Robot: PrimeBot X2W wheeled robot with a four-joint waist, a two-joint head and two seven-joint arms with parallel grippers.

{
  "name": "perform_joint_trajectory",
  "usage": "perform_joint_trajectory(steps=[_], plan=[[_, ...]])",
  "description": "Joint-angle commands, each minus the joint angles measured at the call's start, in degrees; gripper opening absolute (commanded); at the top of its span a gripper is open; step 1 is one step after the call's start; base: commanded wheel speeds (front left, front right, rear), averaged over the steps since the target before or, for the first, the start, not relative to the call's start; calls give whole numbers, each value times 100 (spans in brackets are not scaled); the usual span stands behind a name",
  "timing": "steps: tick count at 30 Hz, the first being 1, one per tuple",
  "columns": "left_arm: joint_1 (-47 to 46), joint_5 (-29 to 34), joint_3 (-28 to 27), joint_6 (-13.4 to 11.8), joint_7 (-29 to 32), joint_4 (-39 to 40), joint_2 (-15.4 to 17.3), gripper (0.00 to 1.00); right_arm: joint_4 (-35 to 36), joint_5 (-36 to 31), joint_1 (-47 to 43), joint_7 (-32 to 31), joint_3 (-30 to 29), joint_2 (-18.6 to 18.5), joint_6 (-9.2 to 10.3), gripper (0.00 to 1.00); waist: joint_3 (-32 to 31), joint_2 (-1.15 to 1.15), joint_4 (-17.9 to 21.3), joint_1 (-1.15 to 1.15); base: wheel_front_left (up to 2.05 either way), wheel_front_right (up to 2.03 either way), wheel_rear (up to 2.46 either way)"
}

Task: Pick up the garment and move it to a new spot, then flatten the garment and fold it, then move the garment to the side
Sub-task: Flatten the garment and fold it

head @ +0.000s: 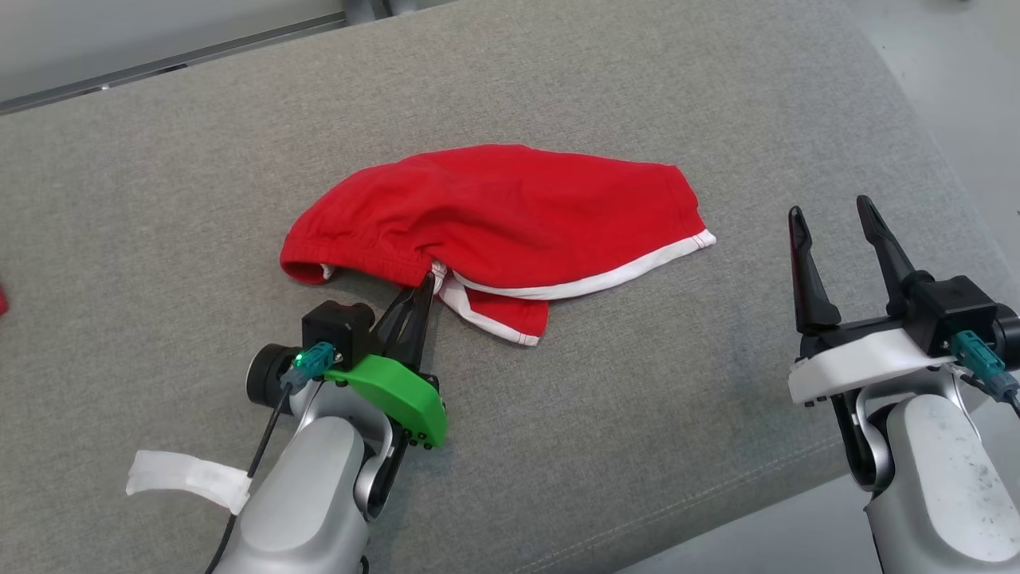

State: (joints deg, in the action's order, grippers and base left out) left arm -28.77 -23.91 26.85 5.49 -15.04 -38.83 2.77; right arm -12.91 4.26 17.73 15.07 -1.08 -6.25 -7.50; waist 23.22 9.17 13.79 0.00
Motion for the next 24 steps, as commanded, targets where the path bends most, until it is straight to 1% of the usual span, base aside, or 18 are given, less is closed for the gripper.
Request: perform_joint_trajectory(steps=[1, 4, 7, 8, 11, 14, 20, 24], plan=[[83, 142, -54, 23, -16, 151, 25, 0, 38, -34, -158, 21, -69, 1, 1, 100, -90, 0, -134, 0, 0, 0, 0], [264, 245, -54, 66, -16, 421, 116, 0, 70, -27, -246, 21, -169, 24, 1, 100, -192, 0, -305, 0, 0, 0, 0], [475, 298, -5, 108, -16, 716, 318, 0, 94, -11, -384, 21, -252, 51, 1, 100, -314, 0, -518, 0, 0, 0, 0], [475, 298, -5, 108, -16, 716, 318, 0, 94, -11, -384, 21, -252, 51, 1, 100, -314, 0, -518, 0, 0, 0, 0], [727, 248, 22, 139, 83, 1131, 583, 0, 110, 18, -504, 21, -292, 65, 1, 100, -429, 0, -731, 0, 0, 0, 0], [1042, 223, -8, 128, 378, 1725, 970, 0, 151, -9, -621, 21, -311, 106, 1, 100, -504, 0, -916, 0, 0, 0, 0], [1806, 135, -149, -107, 1313, 3277, 1733, 0, 228, -11, -720, 21, -251, 178, 1, 100, -536, 0, -1151, 0, 0, 0, 0], [2258, 90, -184, -321, 1847, 4124, 2035, 0, 217, 35, -706, 21, -110, 210, 1, 100, -512, 0, -1171, 0, 0, 0, 0]])
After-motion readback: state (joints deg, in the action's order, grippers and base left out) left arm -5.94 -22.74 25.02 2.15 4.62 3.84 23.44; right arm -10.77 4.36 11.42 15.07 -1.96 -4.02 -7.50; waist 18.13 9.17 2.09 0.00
